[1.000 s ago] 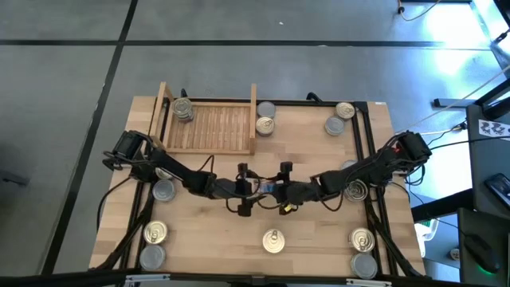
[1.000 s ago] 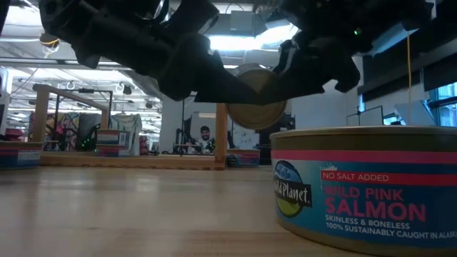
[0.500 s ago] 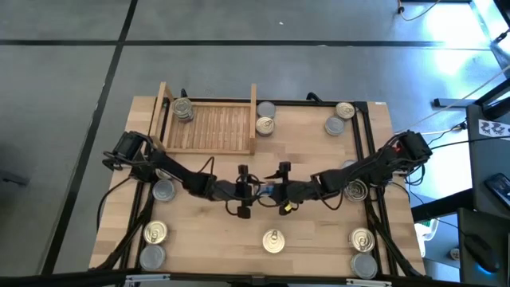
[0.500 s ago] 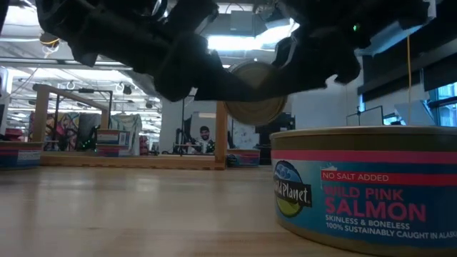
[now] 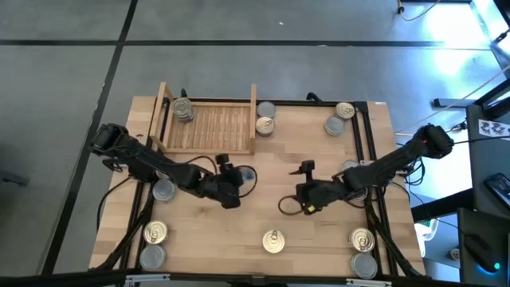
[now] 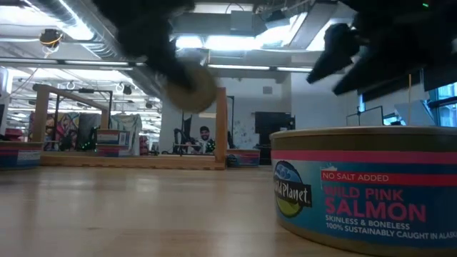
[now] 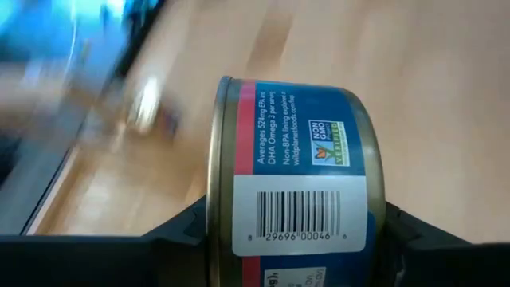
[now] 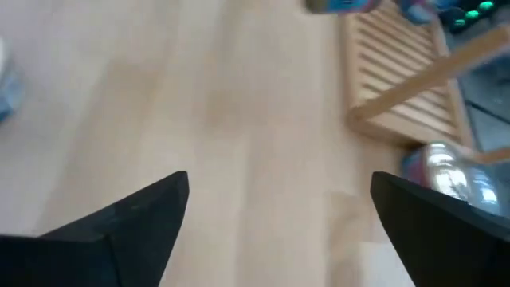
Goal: Stack canned seafood by type on shelf
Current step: Put the blue tuna can on the shelf, then move the blue tuna can from the middle left to the center
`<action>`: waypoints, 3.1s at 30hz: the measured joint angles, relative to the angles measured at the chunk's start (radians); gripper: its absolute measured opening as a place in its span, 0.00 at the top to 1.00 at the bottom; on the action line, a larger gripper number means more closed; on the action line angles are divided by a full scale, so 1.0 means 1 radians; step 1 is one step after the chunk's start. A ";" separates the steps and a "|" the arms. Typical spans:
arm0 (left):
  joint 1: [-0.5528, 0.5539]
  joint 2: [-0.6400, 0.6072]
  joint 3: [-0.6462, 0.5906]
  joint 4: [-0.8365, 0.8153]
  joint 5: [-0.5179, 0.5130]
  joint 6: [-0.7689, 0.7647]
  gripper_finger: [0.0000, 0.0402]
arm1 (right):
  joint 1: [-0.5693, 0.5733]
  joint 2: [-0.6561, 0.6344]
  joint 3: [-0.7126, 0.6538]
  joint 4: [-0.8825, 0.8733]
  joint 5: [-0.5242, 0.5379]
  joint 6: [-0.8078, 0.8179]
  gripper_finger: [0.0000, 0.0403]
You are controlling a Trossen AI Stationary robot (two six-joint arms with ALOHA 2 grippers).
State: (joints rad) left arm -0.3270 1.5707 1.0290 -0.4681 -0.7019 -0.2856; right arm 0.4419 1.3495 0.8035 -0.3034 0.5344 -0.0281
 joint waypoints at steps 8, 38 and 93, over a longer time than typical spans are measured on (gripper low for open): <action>0.060 -0.011 0.087 -0.557 0.003 -0.387 0.57 | -0.002 0.010 -0.179 0.241 -0.007 0.077 0.02; 0.719 0.053 -0.130 -0.616 0.025 -0.376 0.56 | -0.004 0.009 -0.275 0.489 0.034 0.057 0.02; 0.680 0.216 -0.049 -0.744 0.129 -0.133 0.34 | -0.004 0.010 -0.275 0.488 0.058 0.049 0.02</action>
State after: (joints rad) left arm 0.3531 1.7870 0.9800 -1.2121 -0.5724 -0.4187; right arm 0.4381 1.3590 0.5289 0.1848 0.5919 0.0208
